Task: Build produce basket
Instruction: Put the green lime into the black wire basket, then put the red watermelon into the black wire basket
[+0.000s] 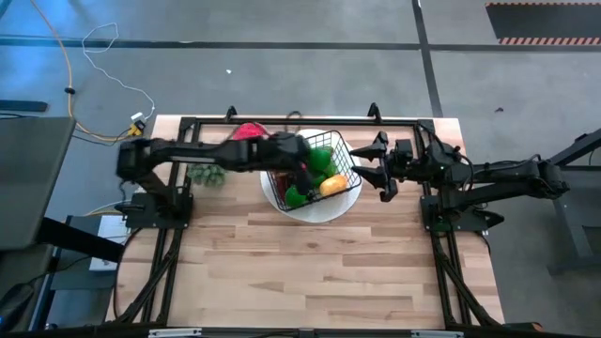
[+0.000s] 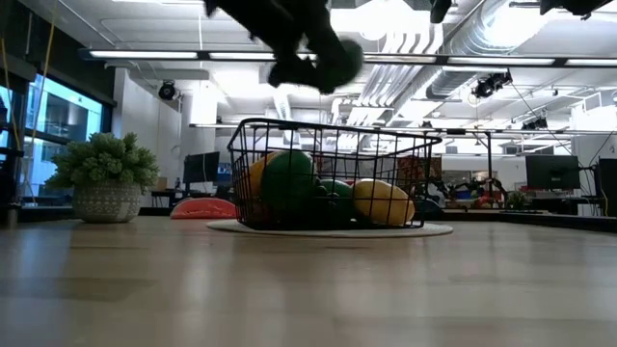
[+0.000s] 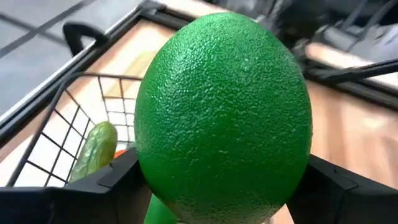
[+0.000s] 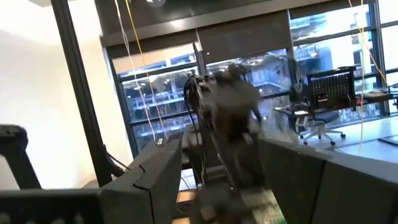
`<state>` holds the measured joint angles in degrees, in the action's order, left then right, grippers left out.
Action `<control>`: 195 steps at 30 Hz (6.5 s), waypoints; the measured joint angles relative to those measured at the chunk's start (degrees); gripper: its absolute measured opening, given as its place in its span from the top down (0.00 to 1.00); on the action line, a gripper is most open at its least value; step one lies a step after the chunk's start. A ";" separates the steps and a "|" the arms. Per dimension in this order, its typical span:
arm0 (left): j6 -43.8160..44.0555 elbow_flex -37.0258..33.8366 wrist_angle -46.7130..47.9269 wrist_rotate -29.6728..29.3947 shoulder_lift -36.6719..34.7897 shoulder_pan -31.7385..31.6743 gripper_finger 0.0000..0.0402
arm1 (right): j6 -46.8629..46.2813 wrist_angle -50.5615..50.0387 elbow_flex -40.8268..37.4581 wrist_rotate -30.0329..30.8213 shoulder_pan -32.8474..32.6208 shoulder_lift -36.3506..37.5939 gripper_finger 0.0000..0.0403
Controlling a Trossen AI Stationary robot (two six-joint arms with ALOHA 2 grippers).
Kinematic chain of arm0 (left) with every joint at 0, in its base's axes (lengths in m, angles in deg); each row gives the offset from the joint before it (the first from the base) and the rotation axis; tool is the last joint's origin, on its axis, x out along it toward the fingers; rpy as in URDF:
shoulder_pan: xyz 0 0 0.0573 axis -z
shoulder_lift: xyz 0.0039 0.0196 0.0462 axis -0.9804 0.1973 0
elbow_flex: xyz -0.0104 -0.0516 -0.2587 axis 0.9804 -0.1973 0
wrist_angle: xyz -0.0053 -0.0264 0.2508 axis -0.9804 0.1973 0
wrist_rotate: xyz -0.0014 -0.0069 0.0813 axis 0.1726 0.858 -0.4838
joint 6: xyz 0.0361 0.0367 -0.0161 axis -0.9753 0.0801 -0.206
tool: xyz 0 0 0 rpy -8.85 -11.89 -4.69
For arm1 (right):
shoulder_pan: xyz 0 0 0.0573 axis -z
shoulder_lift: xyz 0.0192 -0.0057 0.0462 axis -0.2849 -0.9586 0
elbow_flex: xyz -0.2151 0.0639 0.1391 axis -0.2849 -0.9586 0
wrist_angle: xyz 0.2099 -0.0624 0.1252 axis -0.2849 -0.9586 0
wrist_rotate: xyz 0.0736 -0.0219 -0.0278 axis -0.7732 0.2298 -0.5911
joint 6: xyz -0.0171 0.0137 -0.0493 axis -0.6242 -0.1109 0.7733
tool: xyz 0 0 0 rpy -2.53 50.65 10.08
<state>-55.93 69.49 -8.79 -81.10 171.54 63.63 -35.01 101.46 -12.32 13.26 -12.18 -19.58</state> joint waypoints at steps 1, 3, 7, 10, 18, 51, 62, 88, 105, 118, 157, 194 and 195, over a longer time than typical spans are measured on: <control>0.01 0.97 0.01 -0.56 1.97 -0.24 0.30 | -0.04 0.30 0.00 0.00 0.01 0.00 0.51; -0.01 3.13 0.01 -0.85 5.57 -0.94 0.30 | -0.12 0.35 0.00 0.00 0.01 0.00 0.51; -0.02 7.83 -0.22 0.65 12.07 -2.52 0.30 | -0.19 0.35 0.00 0.21 -0.01 0.00 0.51; -0.85 10.62 0.05 1.63 16.16 -3.57 0.30 | -0.22 0.35 0.00 1.14 0.01 0.00 0.51; -1.52 12.27 0.18 0.44 21.71 -4.28 0.30 | -0.72 0.32 0.00 1.27 -0.01 0.00 0.51; -7.94 12.27 -0.36 -0.24 22.04 -4.54 0.08 | -0.63 -1.01 0.00 1.29 -0.01 0.00 0.51; -14.18 12.24 5.76 0.61 9.88 -5.70 0.06 | -0.19 -1.30 0.02 1.29 0.01 0.00 0.51; 2.47 -41.56 -40.62 12.00 -40.99 0.41 0.06 | 1.86 -3.35 0.00 1.29 0.01 0.02 0.51; 4.12 -41.60 -41.90 12.13 -42.94 0.42 0.06 | 2.36 -3.83 0.00 1.29 0.01 0.02 0.51; -1.63 -41.60 -41.86 11.55 -42.81 0.42 0.06 | 2.36 -4.11 0.00 1.29 0.01 0.00 0.51; 0.18 8.06 35.78 -4.62 -11.47 -33.28 0.06 | 2.36 -6.01 0.00 1.31 0.10 0.00 0.51; -6.89 9.41 40.84 -0.98 26.65 -42.16 0.06 | 0.66 -9.45 0.00 5.98 0.08 0.00 0.51; -6.77 9.43 40.87 -0.82 26.96 -42.00 0.06 | 0.64 -9.45 0.00 6.23 0.08 0.00 0.51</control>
<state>-62.69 78.92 32.08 -81.93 198.50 21.64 -34.38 92.01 -12.32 19.49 -12.10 -19.58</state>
